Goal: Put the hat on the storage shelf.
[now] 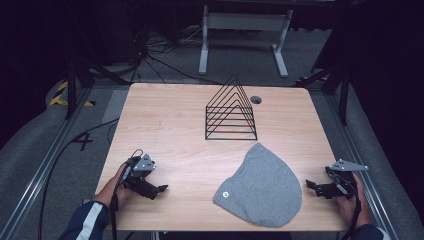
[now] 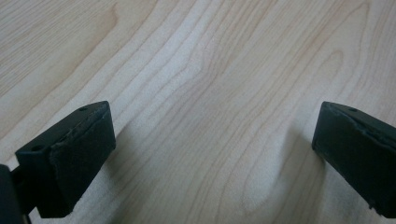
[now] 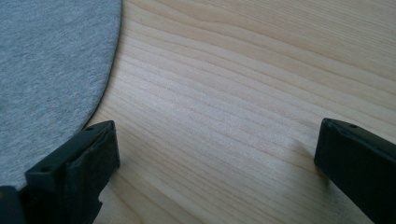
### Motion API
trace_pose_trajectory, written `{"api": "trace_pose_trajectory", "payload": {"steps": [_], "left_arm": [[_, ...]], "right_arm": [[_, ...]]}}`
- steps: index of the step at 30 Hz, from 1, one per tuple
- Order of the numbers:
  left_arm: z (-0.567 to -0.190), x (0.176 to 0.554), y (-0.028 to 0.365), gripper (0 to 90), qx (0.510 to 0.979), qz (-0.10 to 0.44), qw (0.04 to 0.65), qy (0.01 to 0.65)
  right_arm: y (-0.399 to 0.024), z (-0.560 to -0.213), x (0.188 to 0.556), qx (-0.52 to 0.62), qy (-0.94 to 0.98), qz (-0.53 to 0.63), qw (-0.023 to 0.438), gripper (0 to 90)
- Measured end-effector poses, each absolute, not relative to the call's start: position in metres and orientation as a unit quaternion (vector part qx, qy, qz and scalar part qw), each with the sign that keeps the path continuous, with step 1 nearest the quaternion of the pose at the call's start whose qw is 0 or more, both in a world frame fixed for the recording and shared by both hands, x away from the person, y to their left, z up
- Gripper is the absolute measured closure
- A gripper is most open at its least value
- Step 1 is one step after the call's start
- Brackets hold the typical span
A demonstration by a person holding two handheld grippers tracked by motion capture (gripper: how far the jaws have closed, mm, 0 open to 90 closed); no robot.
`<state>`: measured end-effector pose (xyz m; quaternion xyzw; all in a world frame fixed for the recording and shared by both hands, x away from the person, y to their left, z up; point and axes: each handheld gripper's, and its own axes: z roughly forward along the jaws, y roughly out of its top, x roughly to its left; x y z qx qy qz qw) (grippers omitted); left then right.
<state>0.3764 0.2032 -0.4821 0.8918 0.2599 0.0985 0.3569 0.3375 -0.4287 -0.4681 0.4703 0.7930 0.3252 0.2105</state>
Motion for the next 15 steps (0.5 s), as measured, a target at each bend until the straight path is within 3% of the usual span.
{"api": "trace_pose_trajectory", "payload": {"steps": [12, 15], "left_arm": [[-0.4785, 0.3802, 0.1997, 1.9, 0.903, 0.089, 0.345, 0.242], [-0.4771, 0.3833, 0.1971, 6.0, 0.902, 0.089, 0.350, 0.235]], "right_arm": [[-0.4285, -0.4679, 0.3359, 0.456, 0.802, 0.330, 0.202, 0.1], [-0.4292, -0.4676, 0.3351, 0.448, 0.805, 0.333, 0.201, 4.8]]}}
